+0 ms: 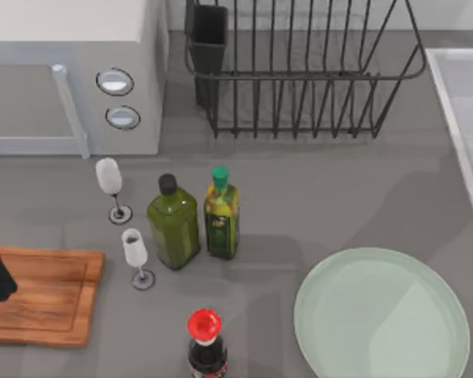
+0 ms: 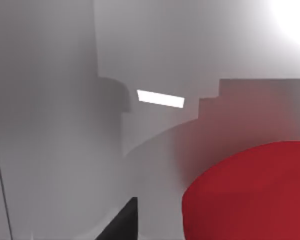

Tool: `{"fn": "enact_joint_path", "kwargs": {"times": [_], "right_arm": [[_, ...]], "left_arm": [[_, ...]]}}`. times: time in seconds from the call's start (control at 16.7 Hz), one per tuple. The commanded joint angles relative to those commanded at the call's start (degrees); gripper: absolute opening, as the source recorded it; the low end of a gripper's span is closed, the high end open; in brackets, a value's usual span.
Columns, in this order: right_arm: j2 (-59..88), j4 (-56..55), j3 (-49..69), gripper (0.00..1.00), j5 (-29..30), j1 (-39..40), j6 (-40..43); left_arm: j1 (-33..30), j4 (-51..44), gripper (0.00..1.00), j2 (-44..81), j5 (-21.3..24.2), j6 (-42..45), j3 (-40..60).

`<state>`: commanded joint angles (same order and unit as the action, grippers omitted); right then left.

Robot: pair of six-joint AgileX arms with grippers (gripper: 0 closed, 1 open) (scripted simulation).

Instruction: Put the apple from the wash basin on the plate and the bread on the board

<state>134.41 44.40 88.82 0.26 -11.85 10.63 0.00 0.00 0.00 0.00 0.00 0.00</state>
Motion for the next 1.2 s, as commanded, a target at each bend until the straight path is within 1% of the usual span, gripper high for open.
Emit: {"fn": "enact_joint_path", "kwargs": {"times": [0.48,0.54,1.08,1.2], "right_arm": [[0.00,0.00,0.00,0.02,0.00,0.00,0.00],[0.00,0.00,0.00,0.00,0.00,0.00,0.00],[-0.21,0.21,0.21,0.00,-0.02,0.09,-0.08],[-1.22,2.39,1.62,0.00,-0.03,0.06,-0.04]], "left_arm": [[0.00,0.00,1.00,0.00,0.00,0.00,0.00],[0.00,0.00,1.00,0.00,0.00,0.00,0.00],[0.00,0.00,1.00,0.00,0.00,0.00,0.00],[0.00,0.00,1.00,0.00,0.00,0.00,0.00]]}}
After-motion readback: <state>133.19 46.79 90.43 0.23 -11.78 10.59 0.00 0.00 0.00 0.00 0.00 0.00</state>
